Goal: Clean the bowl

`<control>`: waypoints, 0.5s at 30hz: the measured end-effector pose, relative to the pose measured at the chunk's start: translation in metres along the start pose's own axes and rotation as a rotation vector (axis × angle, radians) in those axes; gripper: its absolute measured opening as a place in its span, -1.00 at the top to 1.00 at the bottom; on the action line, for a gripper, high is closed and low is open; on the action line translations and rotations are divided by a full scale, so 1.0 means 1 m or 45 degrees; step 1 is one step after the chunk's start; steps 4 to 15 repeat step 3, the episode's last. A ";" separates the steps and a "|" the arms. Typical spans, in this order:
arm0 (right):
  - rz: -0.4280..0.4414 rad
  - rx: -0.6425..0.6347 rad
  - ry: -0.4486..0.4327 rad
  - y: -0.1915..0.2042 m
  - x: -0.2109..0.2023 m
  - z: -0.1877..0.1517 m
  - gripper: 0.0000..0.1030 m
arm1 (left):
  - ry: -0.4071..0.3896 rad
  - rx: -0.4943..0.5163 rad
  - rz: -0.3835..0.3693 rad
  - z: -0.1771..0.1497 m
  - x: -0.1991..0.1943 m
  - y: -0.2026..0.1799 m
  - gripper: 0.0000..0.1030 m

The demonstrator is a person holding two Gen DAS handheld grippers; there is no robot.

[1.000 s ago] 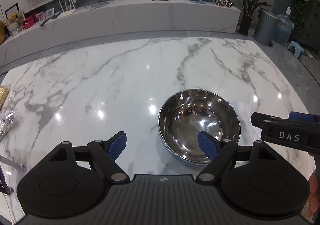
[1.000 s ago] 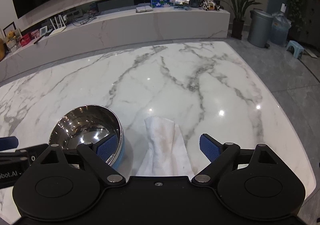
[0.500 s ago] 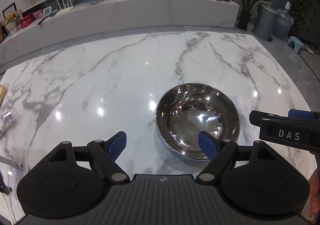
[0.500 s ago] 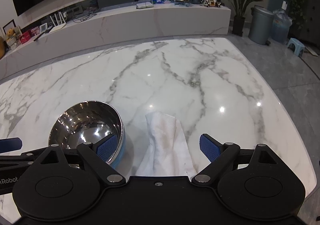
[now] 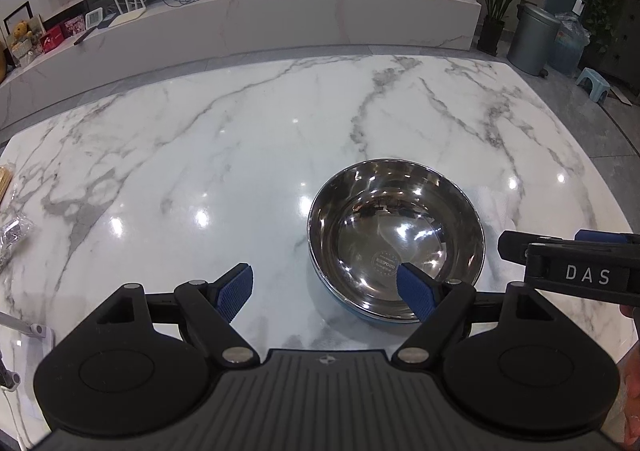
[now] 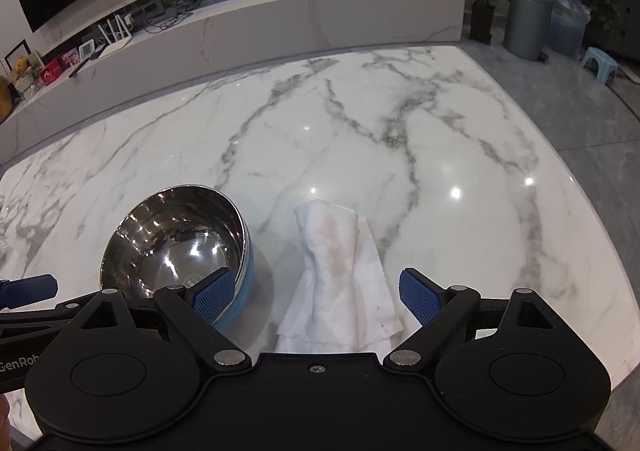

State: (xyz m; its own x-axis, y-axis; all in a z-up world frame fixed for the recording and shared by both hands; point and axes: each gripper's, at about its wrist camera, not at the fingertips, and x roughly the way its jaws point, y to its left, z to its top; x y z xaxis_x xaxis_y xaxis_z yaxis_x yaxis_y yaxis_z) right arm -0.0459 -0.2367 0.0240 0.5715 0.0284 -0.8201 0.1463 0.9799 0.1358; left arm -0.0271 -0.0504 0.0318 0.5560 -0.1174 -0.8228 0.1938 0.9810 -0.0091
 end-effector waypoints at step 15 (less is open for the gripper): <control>0.001 -0.004 0.005 0.001 0.001 -0.001 -0.71 | 0.001 0.002 0.000 0.000 0.001 0.000 -0.53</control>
